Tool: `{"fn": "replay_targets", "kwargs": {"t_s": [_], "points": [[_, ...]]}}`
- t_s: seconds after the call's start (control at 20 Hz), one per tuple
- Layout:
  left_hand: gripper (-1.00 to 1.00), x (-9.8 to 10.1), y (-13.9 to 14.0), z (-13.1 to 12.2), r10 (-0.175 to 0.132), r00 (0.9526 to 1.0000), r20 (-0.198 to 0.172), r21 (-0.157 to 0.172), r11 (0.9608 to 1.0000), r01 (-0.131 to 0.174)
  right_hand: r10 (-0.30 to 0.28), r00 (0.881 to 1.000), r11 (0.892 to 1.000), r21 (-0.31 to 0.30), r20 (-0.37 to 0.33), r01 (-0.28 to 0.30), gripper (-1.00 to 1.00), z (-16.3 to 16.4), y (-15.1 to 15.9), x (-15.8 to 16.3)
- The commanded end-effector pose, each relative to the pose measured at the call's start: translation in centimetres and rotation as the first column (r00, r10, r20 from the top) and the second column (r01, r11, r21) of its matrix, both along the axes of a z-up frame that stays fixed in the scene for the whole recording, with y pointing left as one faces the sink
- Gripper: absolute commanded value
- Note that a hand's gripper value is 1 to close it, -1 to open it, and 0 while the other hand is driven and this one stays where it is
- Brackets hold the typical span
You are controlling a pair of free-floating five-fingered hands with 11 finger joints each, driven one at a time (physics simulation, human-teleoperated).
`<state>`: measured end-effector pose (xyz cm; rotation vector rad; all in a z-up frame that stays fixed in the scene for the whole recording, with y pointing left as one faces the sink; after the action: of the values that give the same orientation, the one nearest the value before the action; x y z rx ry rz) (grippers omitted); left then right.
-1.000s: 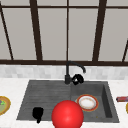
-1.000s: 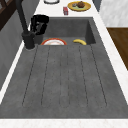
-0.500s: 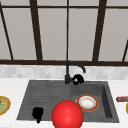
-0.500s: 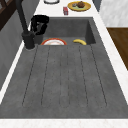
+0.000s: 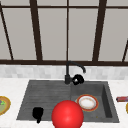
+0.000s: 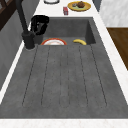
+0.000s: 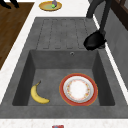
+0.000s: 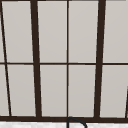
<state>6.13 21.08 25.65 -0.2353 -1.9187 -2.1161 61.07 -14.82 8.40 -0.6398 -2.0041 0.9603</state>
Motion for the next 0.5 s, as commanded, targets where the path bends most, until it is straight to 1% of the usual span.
{"fn": "replay_targets", "kwargs": {"t_s": [0.0,0.2,0.25,0.3,0.35,0.4,0.45], "points": [[0.00,0.0,0.0,0.0,0.000,1.0000,0.000,0.000,1.0000,0.000,-0.025,0.999,0.994,0.107,-0.041,0.029,1.00,-0.7,-0.6,-0.8],[0.00,0.0,0.0,0.0,0.000,1.0000,0.000,0.000,1.0000,0.000,-0.016,1.000,0.995,0.102,-0.024,0.019,1.00,-1.1,-0.9,-0.5],[0.00,0.0,0.0,0.0,0.000,1.0000,0.000,0.000,1.0000,0.000,0.002,0.999,0.996,0.086,-0.039,0.002,1.00,-1.4,-1.4,0.1],[0.00,0.0,0.0,0.0,0.000,1.0000,0.000,0.000,1.0000,0.000,0.031,0.999,0.999,0.016,-0.028,-0.031,1.00,-1.2,-0.5,0.7],[0.00,0.0,0.0,0.0,0.000,1.0000,0.000,0.000,1.0000,0.000,0.035,0.999,0.999,0.004,-0.002,-0.035,1.00,-0.3,-0.3,0.5],[0.00,0.0,0.0,0.0,0.000,1.0000,0.000,0.000,1.0000,0.000,0.047,0.999,0.999,0.004,0.004,-0.047,1.00,-0.1,-0.4,0.3],[0.00,0.0,0.0,0.0,0.000,1.0000,0.000,0.000,1.0000,0.000,0.051,0.999,0.999,0.004,0.005,-0.052,-1.00,-0.3,-0.3,0.1]]}}
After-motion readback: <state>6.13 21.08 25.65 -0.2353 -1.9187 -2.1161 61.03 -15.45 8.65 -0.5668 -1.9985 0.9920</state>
